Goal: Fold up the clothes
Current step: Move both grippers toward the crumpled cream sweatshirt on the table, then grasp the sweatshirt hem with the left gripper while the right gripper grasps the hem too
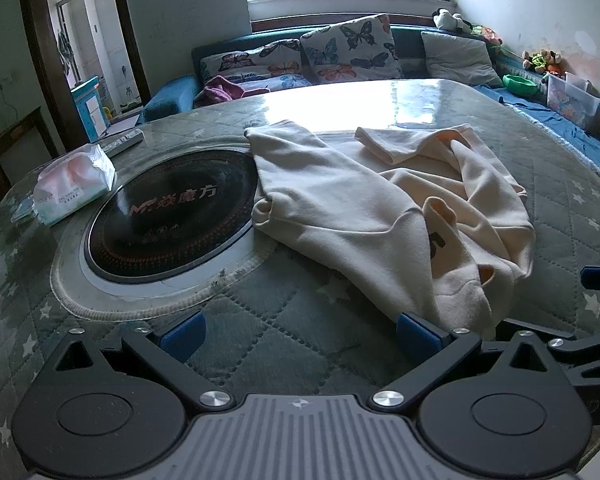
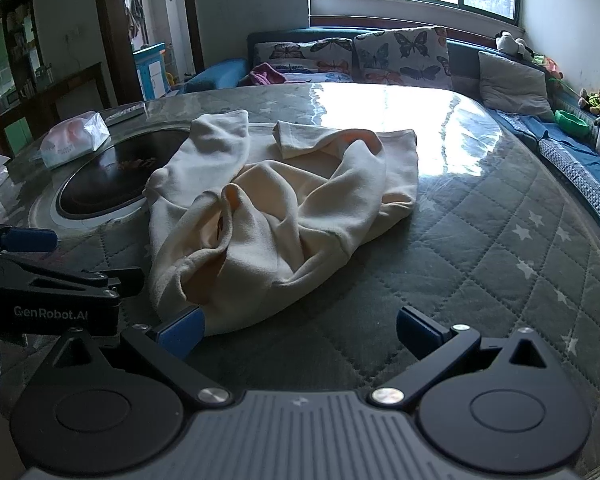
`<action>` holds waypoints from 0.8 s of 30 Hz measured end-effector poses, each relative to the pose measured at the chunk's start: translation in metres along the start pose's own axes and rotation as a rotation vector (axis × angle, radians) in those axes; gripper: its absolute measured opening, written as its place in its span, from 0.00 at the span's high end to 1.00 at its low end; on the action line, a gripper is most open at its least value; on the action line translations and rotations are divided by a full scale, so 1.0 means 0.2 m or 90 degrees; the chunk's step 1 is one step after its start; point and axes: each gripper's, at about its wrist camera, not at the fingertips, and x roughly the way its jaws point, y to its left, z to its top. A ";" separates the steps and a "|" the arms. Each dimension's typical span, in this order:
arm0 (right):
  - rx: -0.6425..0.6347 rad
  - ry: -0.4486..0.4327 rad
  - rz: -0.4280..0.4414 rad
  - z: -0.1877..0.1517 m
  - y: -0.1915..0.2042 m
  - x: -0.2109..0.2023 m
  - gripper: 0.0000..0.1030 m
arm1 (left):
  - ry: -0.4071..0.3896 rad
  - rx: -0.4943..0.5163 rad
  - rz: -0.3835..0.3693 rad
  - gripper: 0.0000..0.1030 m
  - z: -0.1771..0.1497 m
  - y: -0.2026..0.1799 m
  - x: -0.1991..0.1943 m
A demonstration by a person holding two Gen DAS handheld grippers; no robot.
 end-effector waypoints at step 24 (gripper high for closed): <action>0.005 -0.016 0.010 0.12 -0.07 0.05 0.09 | -0.029 -0.010 0.011 0.00 0.16 0.07 0.04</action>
